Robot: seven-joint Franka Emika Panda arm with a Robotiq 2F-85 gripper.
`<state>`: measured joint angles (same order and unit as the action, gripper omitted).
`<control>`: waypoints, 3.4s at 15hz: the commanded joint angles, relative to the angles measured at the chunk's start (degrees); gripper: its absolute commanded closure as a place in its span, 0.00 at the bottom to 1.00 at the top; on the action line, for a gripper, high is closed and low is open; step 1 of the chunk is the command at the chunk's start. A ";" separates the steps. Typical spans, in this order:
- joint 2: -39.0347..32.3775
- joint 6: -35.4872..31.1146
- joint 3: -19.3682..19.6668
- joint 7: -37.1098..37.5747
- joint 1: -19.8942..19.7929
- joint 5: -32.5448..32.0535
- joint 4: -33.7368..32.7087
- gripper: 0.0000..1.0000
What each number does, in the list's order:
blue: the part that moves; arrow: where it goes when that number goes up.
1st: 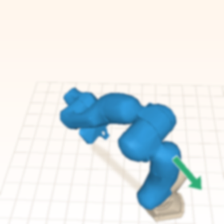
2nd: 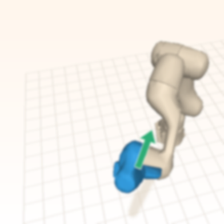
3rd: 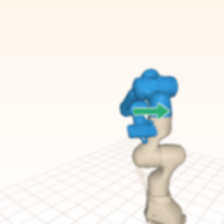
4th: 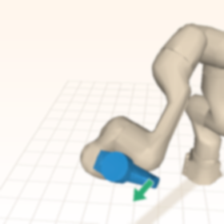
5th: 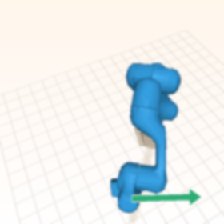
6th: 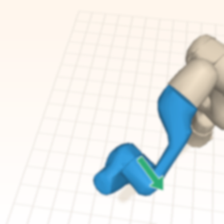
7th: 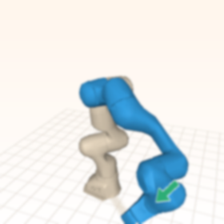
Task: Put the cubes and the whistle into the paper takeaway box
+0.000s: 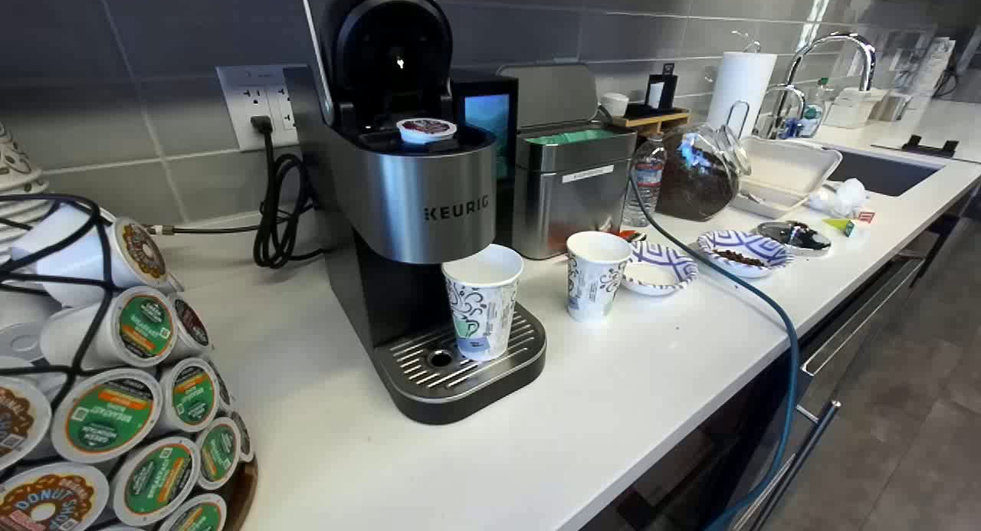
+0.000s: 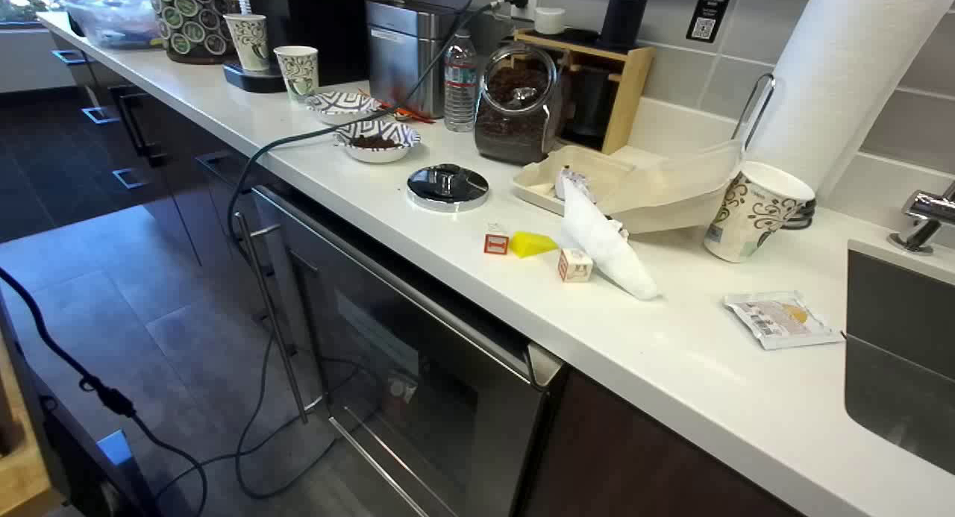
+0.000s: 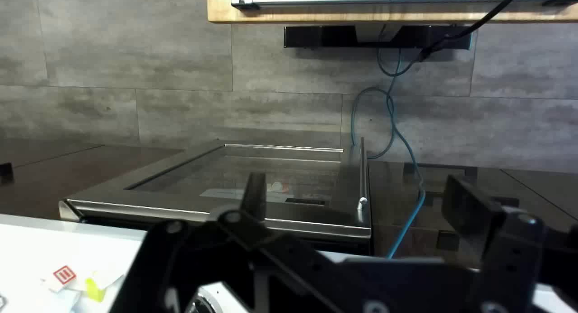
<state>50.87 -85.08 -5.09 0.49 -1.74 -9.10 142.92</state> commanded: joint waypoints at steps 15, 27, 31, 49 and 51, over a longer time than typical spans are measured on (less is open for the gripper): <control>-1.72 -1.98 3.88 5.13 -1.76 1.20 0.44 0.00; -18.48 -31.31 30.75 4.62 -25.23 -4.13 5.47 0.00; -14.02 -30.21 27.89 2.18 -25.93 -3.71 8.53 0.00; -56.19 -34.28 24.14 31.75 -21.74 7.81 -30.89 0.00; -58.41 -34.70 24.92 20.23 -21.69 16.52 -33.42 0.00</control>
<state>-1.52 -119.45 18.73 29.82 -23.94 -1.25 115.78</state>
